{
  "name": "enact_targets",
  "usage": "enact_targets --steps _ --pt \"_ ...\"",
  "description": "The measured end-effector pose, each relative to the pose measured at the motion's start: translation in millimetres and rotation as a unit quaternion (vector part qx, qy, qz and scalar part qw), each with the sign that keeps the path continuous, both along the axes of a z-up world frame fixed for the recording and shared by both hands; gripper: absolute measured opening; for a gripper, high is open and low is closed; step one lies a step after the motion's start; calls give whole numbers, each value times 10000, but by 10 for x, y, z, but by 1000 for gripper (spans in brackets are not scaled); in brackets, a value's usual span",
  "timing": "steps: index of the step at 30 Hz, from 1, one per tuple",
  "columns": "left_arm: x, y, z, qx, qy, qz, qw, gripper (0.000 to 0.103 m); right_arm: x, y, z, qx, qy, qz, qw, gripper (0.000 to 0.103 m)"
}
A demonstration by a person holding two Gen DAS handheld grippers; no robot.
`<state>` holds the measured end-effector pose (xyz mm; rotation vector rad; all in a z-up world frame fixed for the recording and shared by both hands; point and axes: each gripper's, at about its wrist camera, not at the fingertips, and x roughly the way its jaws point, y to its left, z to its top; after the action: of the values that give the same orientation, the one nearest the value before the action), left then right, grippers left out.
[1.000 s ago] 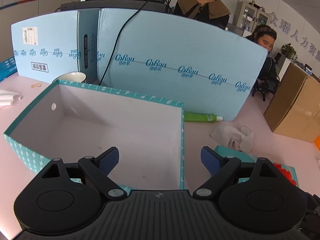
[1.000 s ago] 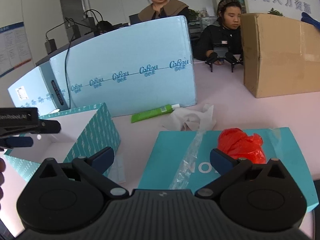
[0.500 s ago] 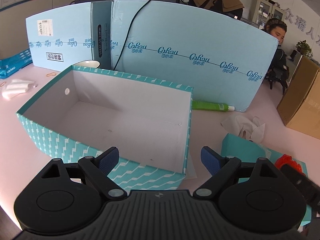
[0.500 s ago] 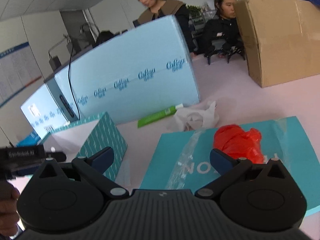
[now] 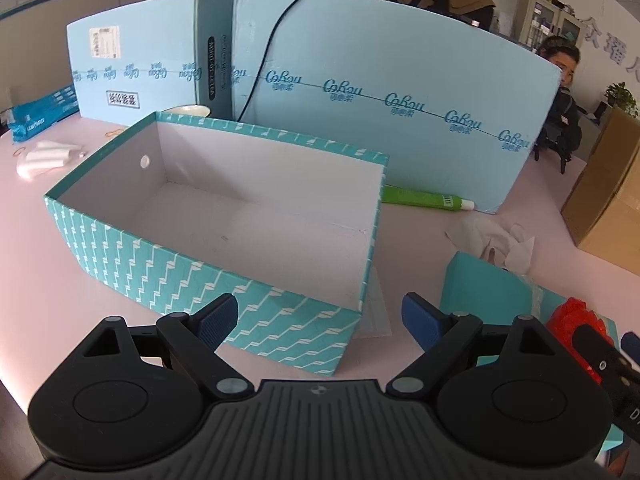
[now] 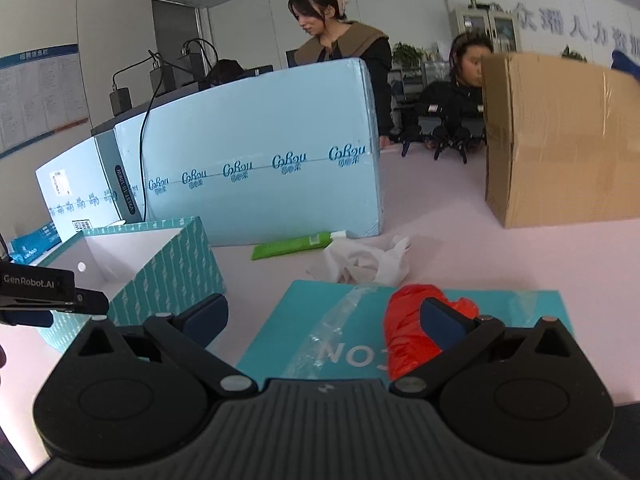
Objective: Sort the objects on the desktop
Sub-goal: 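Lower the left tool over the red plastic bag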
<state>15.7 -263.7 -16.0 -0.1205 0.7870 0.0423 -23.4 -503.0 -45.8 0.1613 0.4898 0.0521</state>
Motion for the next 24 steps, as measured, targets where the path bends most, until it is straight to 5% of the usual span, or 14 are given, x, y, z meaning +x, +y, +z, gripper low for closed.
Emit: enact_targets --steps 16,24 --pt "210 -412 113 102 204 -761 9968 88 -90 -213 18 -253 -32 -508 9984 103" --pt "304 -720 -20 149 389 -970 9944 88 -104 -219 -6 -824 57 -833 9931 103"
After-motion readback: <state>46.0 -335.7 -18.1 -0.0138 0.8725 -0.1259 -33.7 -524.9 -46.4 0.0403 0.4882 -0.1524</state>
